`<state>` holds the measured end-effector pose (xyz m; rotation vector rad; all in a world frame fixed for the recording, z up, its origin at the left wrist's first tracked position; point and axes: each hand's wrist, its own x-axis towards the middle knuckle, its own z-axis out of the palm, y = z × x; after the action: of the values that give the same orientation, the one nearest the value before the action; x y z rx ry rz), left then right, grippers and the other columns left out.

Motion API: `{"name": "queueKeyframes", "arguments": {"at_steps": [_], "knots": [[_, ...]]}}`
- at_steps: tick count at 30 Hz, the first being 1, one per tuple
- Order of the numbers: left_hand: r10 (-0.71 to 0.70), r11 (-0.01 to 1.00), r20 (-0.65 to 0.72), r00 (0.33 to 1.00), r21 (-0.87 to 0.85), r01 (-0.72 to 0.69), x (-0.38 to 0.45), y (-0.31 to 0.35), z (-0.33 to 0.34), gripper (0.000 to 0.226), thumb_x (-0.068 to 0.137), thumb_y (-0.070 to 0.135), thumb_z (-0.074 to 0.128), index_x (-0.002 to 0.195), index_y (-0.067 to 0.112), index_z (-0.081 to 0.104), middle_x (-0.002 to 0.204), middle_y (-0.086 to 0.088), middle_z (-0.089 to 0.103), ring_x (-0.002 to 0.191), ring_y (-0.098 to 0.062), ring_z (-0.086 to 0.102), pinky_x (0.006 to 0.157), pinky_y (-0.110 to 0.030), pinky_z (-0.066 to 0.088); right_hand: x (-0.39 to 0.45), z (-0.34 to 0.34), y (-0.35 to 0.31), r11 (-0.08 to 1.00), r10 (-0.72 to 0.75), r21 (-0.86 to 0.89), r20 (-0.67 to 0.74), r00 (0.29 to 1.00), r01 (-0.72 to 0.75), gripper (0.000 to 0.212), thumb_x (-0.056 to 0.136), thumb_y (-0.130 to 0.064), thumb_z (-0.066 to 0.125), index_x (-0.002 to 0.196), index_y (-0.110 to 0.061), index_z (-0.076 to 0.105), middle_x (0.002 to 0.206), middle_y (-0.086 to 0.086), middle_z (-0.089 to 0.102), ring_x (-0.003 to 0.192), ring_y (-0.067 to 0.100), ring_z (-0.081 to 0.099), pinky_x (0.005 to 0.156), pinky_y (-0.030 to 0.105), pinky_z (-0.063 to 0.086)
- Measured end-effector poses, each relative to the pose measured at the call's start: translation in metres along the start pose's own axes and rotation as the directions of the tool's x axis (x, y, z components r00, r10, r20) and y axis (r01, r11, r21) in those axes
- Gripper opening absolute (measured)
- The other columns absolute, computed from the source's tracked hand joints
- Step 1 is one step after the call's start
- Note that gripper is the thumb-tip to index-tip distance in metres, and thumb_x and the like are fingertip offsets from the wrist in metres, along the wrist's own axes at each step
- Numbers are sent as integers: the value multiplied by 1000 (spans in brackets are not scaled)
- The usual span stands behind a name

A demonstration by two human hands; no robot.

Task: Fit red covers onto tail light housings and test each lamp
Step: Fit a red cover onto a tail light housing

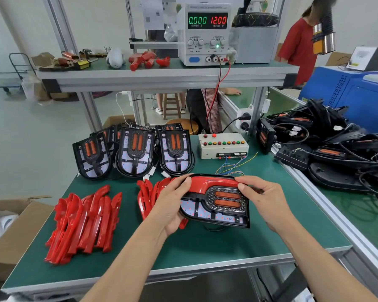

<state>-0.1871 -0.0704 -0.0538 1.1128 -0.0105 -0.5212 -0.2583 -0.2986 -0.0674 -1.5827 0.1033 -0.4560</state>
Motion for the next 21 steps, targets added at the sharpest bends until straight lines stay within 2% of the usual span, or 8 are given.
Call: {"name": "queueKeyframes", "arguments": {"at_steps": [6,11,16,19,21], "knots": [[-16,998,-52,998,-68,13,4,-4,0,18,98,11,63,103,16,79,104,-12,78,85,-23,76,69,-35,61,-1,-1,3,999,-1,-38,16,1000,1,30,89,1,72,89,-27,83,101,-4,78,90,8,67,97,20,50],[39,999,-87,995,-33,-42,3,-5,1,17,97,17,67,110,14,77,103,-9,79,85,-20,76,67,-32,61,0,-1,3,1000,8,-20,11,1000,-8,33,90,1,71,87,-29,84,100,-5,79,87,3,67,84,14,53],[51,998,-118,992,-19,-53,4,-4,0,15,96,18,68,108,16,78,104,-8,79,88,-20,76,72,-34,60,1,0,4,1000,15,-2,10,1000,-15,31,89,2,71,88,-26,84,100,-5,79,88,2,68,81,13,53],[31,999,-122,992,-31,-35,4,-4,-1,17,96,11,66,99,18,82,102,-9,79,87,-22,76,71,-35,60,-1,0,5,1000,4,7,20,1000,-4,36,89,4,71,85,-30,84,101,-7,79,90,-7,68,80,7,51],[27,999,-123,992,-35,-31,3,-4,-1,26,96,7,65,88,22,85,100,-9,79,84,-21,76,70,-34,60,-3,0,6,1000,1,-4,36,999,-1,37,89,4,70,85,-30,84,102,-8,79,92,-7,68,80,7,51]]}}
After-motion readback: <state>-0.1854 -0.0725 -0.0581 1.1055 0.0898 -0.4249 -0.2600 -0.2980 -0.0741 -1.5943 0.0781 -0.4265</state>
